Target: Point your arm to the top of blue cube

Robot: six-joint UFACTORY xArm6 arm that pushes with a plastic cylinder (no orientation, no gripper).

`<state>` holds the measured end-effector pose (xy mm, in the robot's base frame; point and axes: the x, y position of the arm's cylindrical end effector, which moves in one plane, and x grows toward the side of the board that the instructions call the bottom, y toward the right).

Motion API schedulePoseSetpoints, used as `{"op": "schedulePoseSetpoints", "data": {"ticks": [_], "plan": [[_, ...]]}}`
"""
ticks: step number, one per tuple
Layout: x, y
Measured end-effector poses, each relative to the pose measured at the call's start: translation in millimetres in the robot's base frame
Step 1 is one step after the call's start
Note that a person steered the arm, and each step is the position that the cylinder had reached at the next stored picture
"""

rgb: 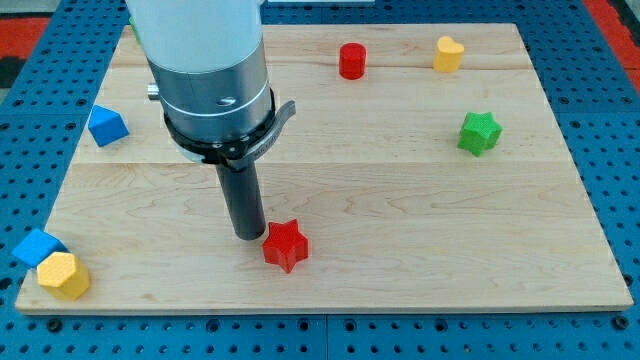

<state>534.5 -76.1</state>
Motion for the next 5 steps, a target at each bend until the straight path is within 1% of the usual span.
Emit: {"op": "schedulePoseSetpoints", "data": {"ticks": [1,2,3,5], "plan": [[0.0,15.6],[0.0,47.1],[-1.9,64.9],[-54.1,61.0]]}}
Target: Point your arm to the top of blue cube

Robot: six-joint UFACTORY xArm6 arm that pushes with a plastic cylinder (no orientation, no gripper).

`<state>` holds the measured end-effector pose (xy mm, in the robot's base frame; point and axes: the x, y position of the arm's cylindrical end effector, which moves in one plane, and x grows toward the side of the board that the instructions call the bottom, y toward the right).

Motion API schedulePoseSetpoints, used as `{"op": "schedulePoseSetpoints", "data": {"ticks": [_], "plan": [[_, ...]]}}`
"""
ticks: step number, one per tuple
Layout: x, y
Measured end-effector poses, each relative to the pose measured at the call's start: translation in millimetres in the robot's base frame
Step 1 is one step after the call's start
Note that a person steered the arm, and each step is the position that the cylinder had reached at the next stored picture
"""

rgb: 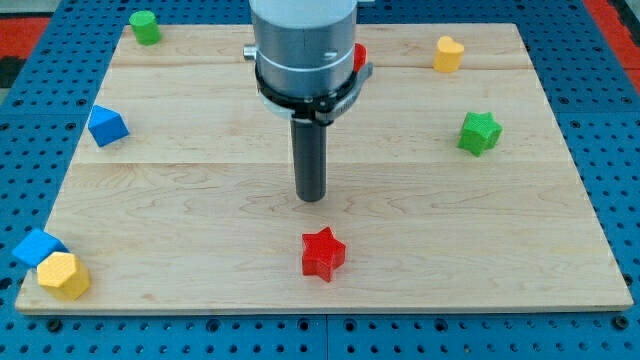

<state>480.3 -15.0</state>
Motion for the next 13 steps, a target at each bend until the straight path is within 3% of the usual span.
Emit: {"op": "schedulePoseSetpoints", "data": {"ticks": [2,4,7,9,12,13], "plan": [[0.0,-27.0],[1.7,-134.0],[2.3,-196.0],[32.6,-289.5],[48.8,-289.9],[33.6,-285.9]]}}
